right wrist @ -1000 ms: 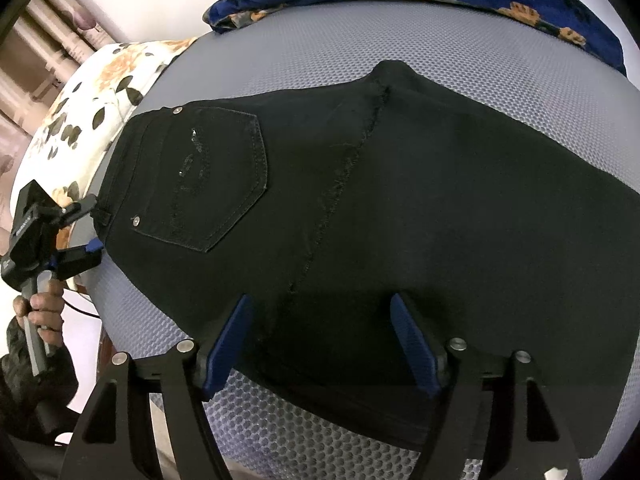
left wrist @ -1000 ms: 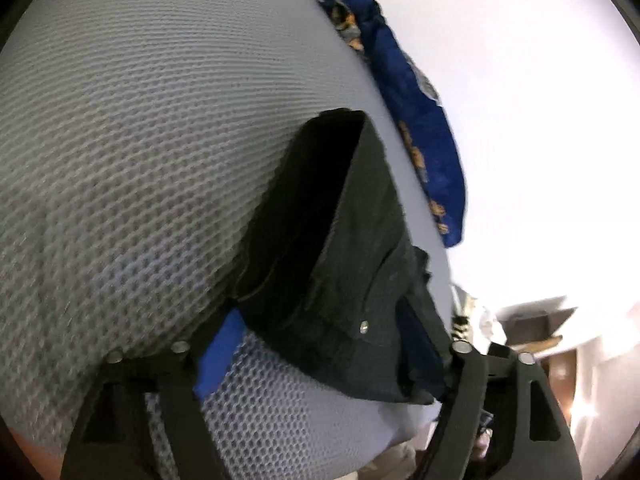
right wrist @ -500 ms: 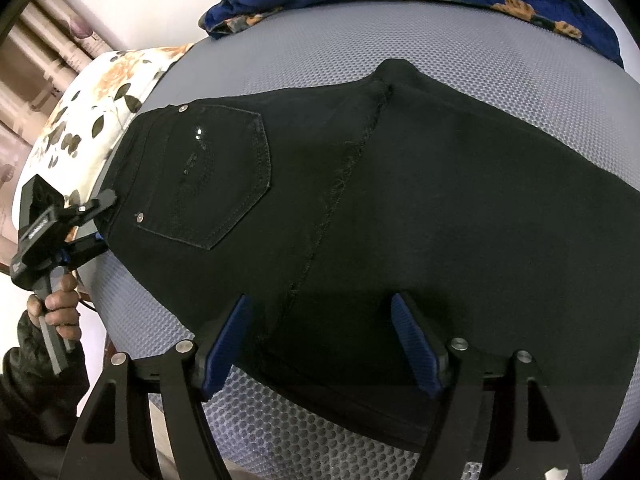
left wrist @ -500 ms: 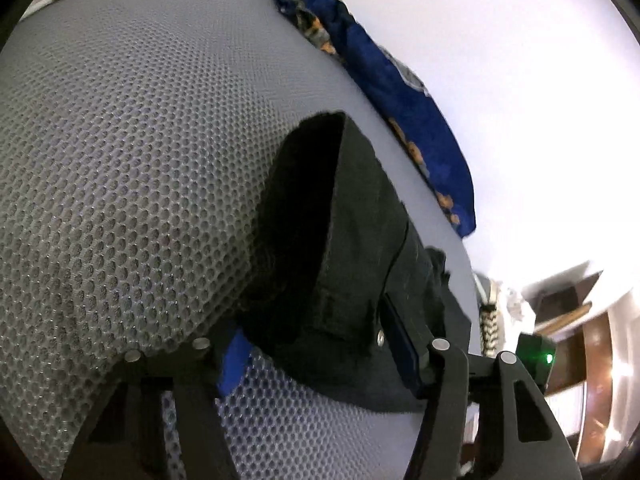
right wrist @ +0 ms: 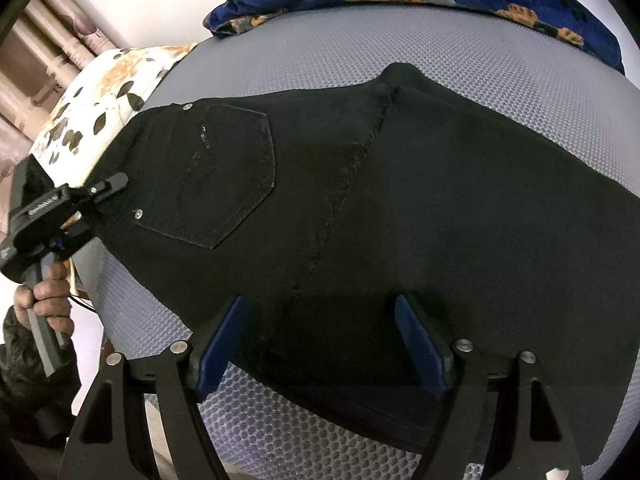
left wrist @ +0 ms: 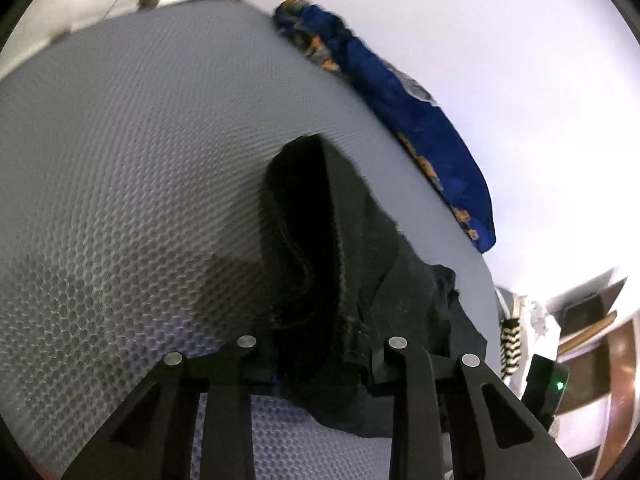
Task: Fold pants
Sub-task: 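Grasp the jeans' edge with the left gripper and fold it over toward the right gripper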
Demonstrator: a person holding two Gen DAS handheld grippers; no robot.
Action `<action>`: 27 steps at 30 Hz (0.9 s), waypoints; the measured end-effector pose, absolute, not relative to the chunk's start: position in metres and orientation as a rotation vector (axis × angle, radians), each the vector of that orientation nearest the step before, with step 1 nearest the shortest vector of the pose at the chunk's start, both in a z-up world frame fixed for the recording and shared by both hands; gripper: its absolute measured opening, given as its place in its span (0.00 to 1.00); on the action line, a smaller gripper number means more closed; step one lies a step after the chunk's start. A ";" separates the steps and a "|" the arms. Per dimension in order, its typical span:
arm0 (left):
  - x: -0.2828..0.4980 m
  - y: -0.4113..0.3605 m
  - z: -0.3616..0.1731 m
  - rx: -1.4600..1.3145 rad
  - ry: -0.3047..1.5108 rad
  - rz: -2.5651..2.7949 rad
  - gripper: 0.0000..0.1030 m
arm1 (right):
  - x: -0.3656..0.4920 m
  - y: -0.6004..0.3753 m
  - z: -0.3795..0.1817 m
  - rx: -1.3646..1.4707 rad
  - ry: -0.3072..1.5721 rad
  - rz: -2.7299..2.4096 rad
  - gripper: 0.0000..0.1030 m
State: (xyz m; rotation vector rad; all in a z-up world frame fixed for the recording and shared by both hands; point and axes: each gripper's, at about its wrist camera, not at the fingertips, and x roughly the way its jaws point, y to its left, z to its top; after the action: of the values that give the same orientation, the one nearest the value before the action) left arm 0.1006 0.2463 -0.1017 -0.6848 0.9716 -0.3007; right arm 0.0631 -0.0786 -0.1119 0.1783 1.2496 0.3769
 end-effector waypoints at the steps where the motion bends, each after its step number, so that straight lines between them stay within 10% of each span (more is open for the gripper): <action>1: 0.100 0.242 -0.097 -0.682 0.964 -0.308 0.27 | 0.062 -0.080 -0.111 0.184 1.249 0.380 0.73; 27: 0.085 0.002 0.025 -0.264 0.875 -0.675 0.26 | 0.038 -0.284 -0.047 0.504 1.048 0.129 0.73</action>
State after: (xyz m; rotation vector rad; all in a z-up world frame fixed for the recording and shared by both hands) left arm 0.0853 0.0022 0.0250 -0.2642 0.8750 -0.6749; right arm 0.0385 -0.2837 -0.0466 0.5035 1.0480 0.1287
